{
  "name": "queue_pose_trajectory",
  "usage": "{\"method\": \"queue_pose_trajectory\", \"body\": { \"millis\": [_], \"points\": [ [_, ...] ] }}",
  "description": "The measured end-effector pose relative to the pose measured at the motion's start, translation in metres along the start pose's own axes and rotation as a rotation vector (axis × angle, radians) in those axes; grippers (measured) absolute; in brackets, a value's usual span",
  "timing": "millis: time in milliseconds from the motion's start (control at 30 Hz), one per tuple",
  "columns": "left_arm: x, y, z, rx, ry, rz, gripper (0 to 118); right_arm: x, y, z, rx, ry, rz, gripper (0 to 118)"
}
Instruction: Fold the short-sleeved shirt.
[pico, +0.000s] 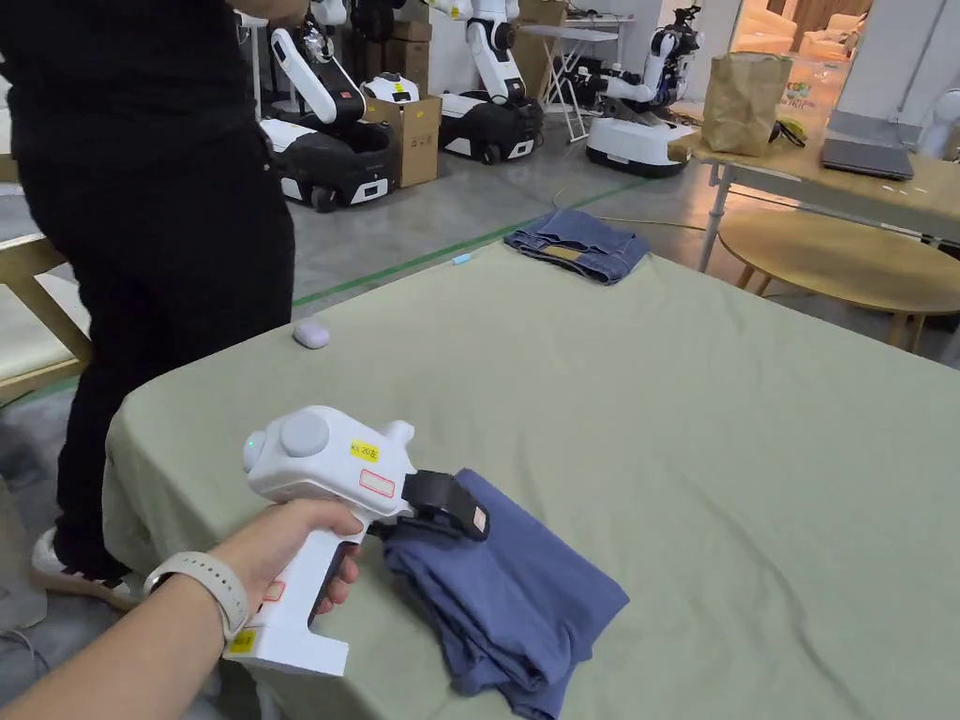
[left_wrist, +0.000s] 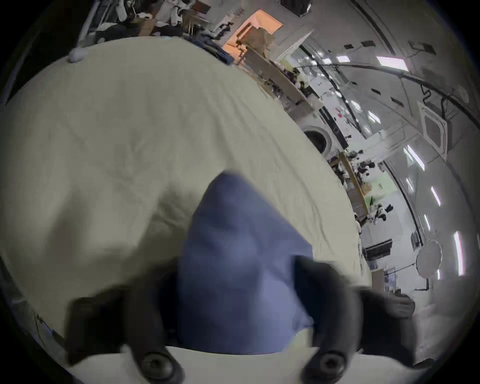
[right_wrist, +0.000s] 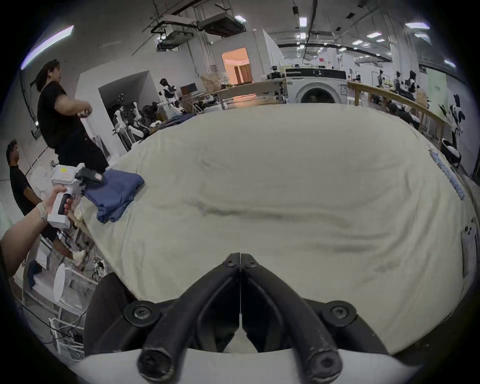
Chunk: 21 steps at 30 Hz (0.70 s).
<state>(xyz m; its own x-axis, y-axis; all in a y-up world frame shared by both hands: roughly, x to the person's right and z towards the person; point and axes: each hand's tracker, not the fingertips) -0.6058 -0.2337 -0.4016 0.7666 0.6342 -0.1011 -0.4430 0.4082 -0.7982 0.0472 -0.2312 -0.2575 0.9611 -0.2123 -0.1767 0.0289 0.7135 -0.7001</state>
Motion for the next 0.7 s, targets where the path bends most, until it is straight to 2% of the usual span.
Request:
{"method": "queue_pose_trajectory", "body": {
  "millis": [33, 100, 200, 233, 267, 300, 333, 400, 500, 700],
  "points": [
    [-0.003, 0.001, 0.010, 0.029, -0.017, 0.010, 102, 0.001, 0.003, 0.001, 0.001, -0.002, 0.003, 0],
    [-0.011, 0.005, 0.028, 0.066, -0.016, 0.032, 102, -0.001, 0.004, 0.002, 0.007, 0.001, 0.005, 0],
    [-0.012, 0.008, 0.056, 0.110, 0.063, 0.014, 102, -0.003, 0.005, 0.003, 0.014, 0.009, 0.012, 0],
    [-0.012, 0.007, 0.063, 0.107, 0.101, 0.012, 96, -0.004, 0.005, 0.004, 0.015, 0.012, 0.015, 0],
    [-0.010, 0.004, 0.070, 0.103, 0.140, 0.002, 75, -0.005, 0.005, 0.006, 0.018, 0.015, 0.017, 0],
    [-0.007, 0.001, 0.075, 0.110, 0.179, -0.003, 25, -0.006, 0.005, 0.008, 0.022, 0.017, 0.018, 0],
    [0.004, -0.005, 0.079, 0.118, 0.242, -0.029, 1, -0.006, 0.005, 0.011, 0.029, 0.020, 0.017, 0],
    [0.019, -0.013, 0.083, 0.141, 0.370, -0.102, 1, -0.005, 0.005, 0.017, 0.043, 0.029, 0.013, 0],
    [0.049, -0.022, 0.080, 0.167, 0.404, -0.214, 1, 0.001, 0.007, 0.030, 0.072, 0.031, 0.017, 0],
    [0.210, -0.071, 0.056, 0.369, 0.379, -0.571, 1, 0.027, 0.047, 0.060, 0.194, -0.038, 0.018, 0]
  ]
}}
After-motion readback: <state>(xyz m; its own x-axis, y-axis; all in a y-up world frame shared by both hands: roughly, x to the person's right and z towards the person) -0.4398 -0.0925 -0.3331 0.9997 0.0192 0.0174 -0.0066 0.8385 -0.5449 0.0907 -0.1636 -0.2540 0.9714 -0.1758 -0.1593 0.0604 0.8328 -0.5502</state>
